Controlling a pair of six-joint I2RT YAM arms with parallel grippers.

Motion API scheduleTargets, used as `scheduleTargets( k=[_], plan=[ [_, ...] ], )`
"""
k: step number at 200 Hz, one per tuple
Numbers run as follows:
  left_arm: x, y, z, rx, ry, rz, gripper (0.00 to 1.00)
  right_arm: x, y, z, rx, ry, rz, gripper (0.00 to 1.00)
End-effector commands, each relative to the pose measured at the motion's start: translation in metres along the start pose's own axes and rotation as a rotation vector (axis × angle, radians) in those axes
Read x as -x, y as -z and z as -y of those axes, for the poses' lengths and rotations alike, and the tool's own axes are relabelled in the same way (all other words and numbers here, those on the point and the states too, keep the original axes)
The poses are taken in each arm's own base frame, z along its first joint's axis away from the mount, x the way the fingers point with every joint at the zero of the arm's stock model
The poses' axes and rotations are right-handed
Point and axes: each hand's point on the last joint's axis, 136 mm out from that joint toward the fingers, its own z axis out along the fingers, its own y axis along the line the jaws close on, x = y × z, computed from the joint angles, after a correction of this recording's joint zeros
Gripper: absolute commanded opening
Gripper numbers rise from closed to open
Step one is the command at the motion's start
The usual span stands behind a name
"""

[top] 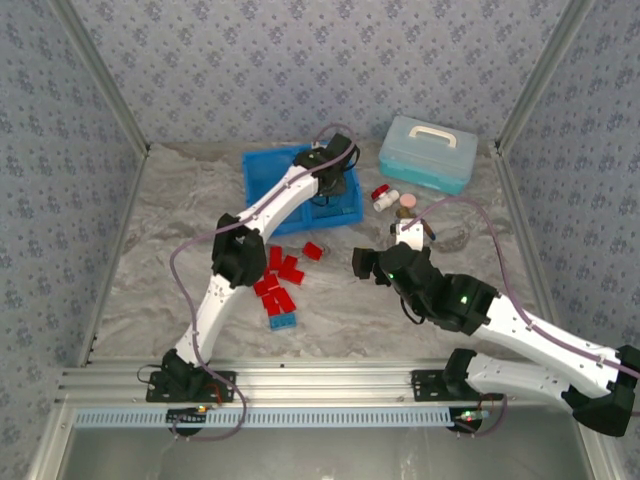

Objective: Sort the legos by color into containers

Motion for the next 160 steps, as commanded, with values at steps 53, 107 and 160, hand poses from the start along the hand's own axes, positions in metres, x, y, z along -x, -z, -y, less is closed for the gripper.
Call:
scheduleTargets(
  k=[53, 107, 160],
  plan=[
    [0.047, 0.075, 0.02, -0.151, 0.052, 0.115, 0.64, 0.007, 0.01, 0.008, -0.029, -0.002, 0.018, 1.0],
    [0.063, 0.176, -0.015, -0.145, 0.061, 0.211, 0.66, 0.008, 0.01, 0.006, -0.022, -0.01, 0.02, 1.0],
    [0.028, 0.234, -0.109, -0.015, 0.085, 0.328, 0.71, 0.007, 0.009, 0.004, -0.019, -0.007, 0.016, 1.0]
  ],
)
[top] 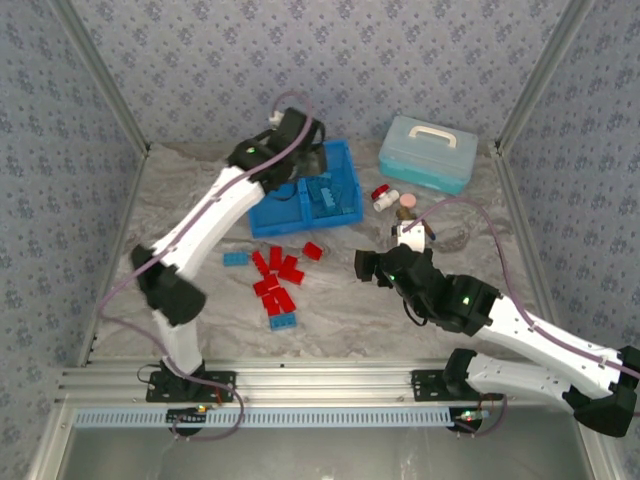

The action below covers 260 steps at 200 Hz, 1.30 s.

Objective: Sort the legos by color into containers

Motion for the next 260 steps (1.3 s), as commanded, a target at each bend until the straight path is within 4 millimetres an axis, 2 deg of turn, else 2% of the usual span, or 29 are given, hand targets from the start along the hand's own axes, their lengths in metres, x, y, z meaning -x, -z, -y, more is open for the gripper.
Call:
scheduleTargets(
  k=[1, 30, 45, 71, 93, 115, 141, 174, 233, 260],
  plan=[
    [-0.008, 0.018, -0.047, 0.117, -0.012, 0.063, 0.71, 0.011, 0.007, 0.0, -0.004, -0.026, 0.034, 1.0],
    [-0.033, 0.044, -0.103, 0.181, 0.023, 0.082, 0.75, 0.011, 0.006, -0.002, -0.001, -0.023, 0.032, 1.0],
    [-0.055, 0.05, -0.127, 0.196, 0.015, 0.05, 0.79, 0.011, 0.006, -0.003, 0.0, -0.02, 0.031, 1.0],
    [-0.105, 0.042, -0.148, 0.149, -0.079, -0.048, 0.86, 0.01, 0.004, -0.005, 0.0, -0.013, 0.027, 1.0],
    [-0.139, 0.032, -0.165, 0.141, -0.118, -0.106, 0.92, 0.009, 0.001, -0.008, 0.002, -0.005, 0.02, 1.0],
    [-0.153, 0.017, -0.18, 0.155, -0.114, -0.132, 0.99, 0.008, 0.0, -0.011, 0.003, 0.0, 0.011, 1.0],
    [-0.17, -0.004, -0.2, 0.163, -0.073, -0.21, 0.99, 0.008, 0.0, -0.011, 0.002, -0.001, 0.007, 1.0],
    [-0.186, -0.029, -0.217, 0.147, 0.0, -0.287, 0.99, 0.008, 0.0, -0.011, 0.002, -0.013, 0.007, 1.0],
    [-0.212, -0.067, -0.231, 0.147, 0.047, -0.441, 0.99, 0.01, -0.001, -0.017, -0.003, 0.003, 0.002, 1.0],
    [-0.217, -0.079, -0.235, 0.162, 0.042, -0.464, 0.99, 0.009, -0.002, -0.019, -0.005, 0.008, 0.002, 1.0]
  ],
)
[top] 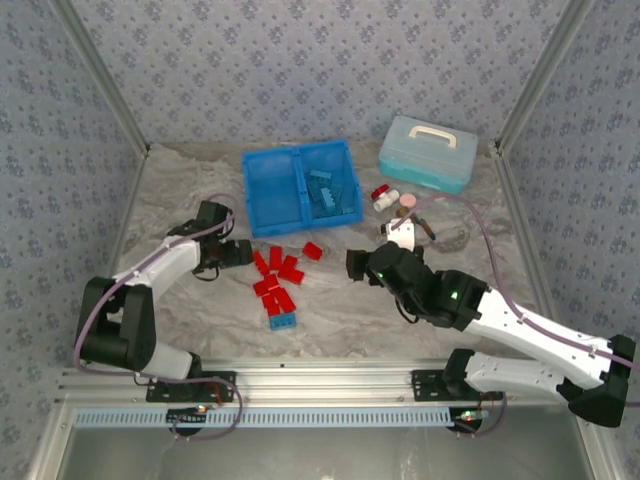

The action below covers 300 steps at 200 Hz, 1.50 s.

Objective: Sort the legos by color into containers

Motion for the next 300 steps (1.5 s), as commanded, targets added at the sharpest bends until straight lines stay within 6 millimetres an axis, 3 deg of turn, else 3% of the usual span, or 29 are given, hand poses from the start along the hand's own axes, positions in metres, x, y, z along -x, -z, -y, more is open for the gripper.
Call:
scheduleTargets(
  k=[1, 39, 88, 147, 170, 195, 221, 250, 272, 300],
  plan=[
    [0.015, -0.004, 0.009, -0.03, -0.017, 0.017, 0.99, 0.01, 0.005, -0.003, -0.006, -0.017, 0.023, 1.0],
    [0.02, -0.018, 0.008, -0.005, -0.023, -0.014, 0.99, 0.008, 0.004, -0.002, -0.011, -0.012, 0.017, 1.0],
    [0.017, -0.029, 0.002, 0.048, -0.013, -0.069, 0.77, 0.01, 0.006, 0.001, -0.019, -0.013, 0.024, 1.0],
    [0.004, -0.033, -0.003, 0.066, 0.011, -0.101, 0.61, 0.01, 0.003, -0.003, -0.012, -0.008, 0.027, 1.0],
    [0.011, -0.015, 0.0, 0.042, 0.034, -0.054, 0.55, 0.011, 0.004, -0.004, -0.009, -0.004, 0.028, 1.0],
    [0.029, 0.032, 0.011, -0.026, 0.051, 0.057, 0.52, 0.013, 0.006, -0.003, -0.01, -0.003, 0.032, 1.0],
    [0.048, 0.089, 0.042, -0.137, 0.016, 0.182, 0.51, 0.014, 0.006, -0.004, -0.002, -0.011, 0.04, 1.0],
    [0.068, 0.136, 0.099, -0.251, -0.1, 0.31, 0.51, 0.016, 0.003, -0.008, 0.011, -0.018, 0.051, 1.0],
    [0.084, 0.151, 0.144, -0.284, -0.183, 0.356, 0.51, 0.015, 0.003, -0.011, 0.022, -0.019, 0.044, 1.0],
    [0.109, 0.149, 0.2, -0.273, -0.3, 0.379, 0.51, 0.011, 0.003, -0.022, 0.079, 0.015, 0.032, 0.99]
  ],
)
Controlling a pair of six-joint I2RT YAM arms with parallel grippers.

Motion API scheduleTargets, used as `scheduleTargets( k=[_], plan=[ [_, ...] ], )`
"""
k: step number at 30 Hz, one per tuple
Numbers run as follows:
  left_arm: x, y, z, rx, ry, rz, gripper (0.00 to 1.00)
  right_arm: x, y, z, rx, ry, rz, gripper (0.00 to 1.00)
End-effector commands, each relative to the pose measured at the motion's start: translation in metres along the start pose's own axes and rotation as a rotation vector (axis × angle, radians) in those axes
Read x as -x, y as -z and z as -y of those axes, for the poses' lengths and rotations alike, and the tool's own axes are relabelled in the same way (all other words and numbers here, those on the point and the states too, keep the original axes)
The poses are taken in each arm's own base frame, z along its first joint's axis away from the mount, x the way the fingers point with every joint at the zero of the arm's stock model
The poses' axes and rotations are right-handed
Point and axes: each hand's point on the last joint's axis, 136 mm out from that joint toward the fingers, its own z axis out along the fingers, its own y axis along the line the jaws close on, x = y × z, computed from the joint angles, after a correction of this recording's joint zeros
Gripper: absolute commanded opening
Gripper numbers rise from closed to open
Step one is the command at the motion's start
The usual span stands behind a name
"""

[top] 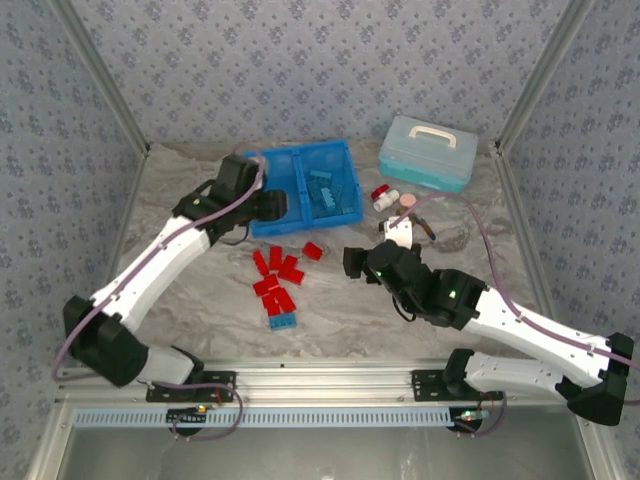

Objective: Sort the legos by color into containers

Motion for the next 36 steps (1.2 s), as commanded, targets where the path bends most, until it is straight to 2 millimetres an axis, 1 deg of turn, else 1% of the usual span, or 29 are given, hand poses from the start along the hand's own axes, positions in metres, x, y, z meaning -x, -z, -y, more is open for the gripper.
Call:
scheduleTargets(
  k=[1, 3, 4, 9, 13, 16, 20, 24, 26, 28, 29, 31, 33, 35, 36],
  plan=[
    [0.02, -0.029, 0.027, 0.026, -0.101, 0.001, 0.51, 0.004, 0.002, -0.013, 0.055, 0.022, 0.009, 0.99],
    [0.032, -0.05, 0.043, 0.019, -0.13, -0.004, 0.5, 0.0, 0.002, -0.013, 0.064, 0.024, 0.006, 0.99],
    [0.036, -0.058, 0.048, 0.016, -0.136, -0.007, 0.5, -0.001, 0.002, -0.013, 0.071, 0.021, 0.008, 0.99],
    [0.054, -0.118, 0.074, 0.02, -0.167, -0.025, 0.5, -0.007, 0.009, -0.029, 0.229, 0.048, 0.037, 0.98],
    [0.047, -0.161, 0.085, 0.048, -0.214, -0.083, 0.49, -0.009, 0.02, -0.041, 0.343, 0.097, 0.04, 0.96],
    [0.039, -0.186, 0.093, 0.075, -0.273, -0.112, 0.49, -0.015, 0.025, -0.052, 0.412, 0.154, 0.019, 0.95],
    [0.026, -0.211, 0.093, 0.095, -0.285, -0.144, 0.49, -0.016, 0.025, -0.05, 0.405, 0.156, 0.015, 0.97],
    [0.013, -0.226, 0.088, 0.11, -0.276, -0.174, 0.51, -0.015, 0.025, -0.048, 0.39, 0.155, 0.017, 0.97],
    [0.004, -0.232, 0.089, 0.098, -0.271, -0.199, 0.55, -0.014, 0.026, -0.046, 0.387, 0.155, 0.019, 0.97],
    [-0.001, -0.234, 0.089, 0.1, -0.271, -0.21, 0.58, -0.013, 0.027, -0.046, 0.385, 0.154, 0.019, 0.97],
    [-0.002, -0.233, 0.09, 0.094, -0.271, -0.214, 0.61, -0.012, 0.028, -0.045, 0.385, 0.15, 0.022, 0.97],
    [0.001, -0.228, 0.095, 0.078, -0.268, -0.209, 0.7, -0.012, 0.028, -0.045, 0.384, 0.148, 0.024, 0.97],
    [0.009, -0.218, 0.101, 0.06, -0.264, -0.189, 0.79, -0.011, 0.028, -0.044, 0.382, 0.145, 0.025, 0.97],
    [0.021, -0.205, 0.106, 0.04, -0.26, -0.163, 0.86, -0.01, 0.028, -0.044, 0.38, 0.141, 0.028, 0.97],
    [0.028, -0.197, 0.109, 0.031, -0.256, -0.148, 0.88, -0.01, 0.028, -0.044, 0.377, 0.138, 0.029, 0.97]
  ],
)
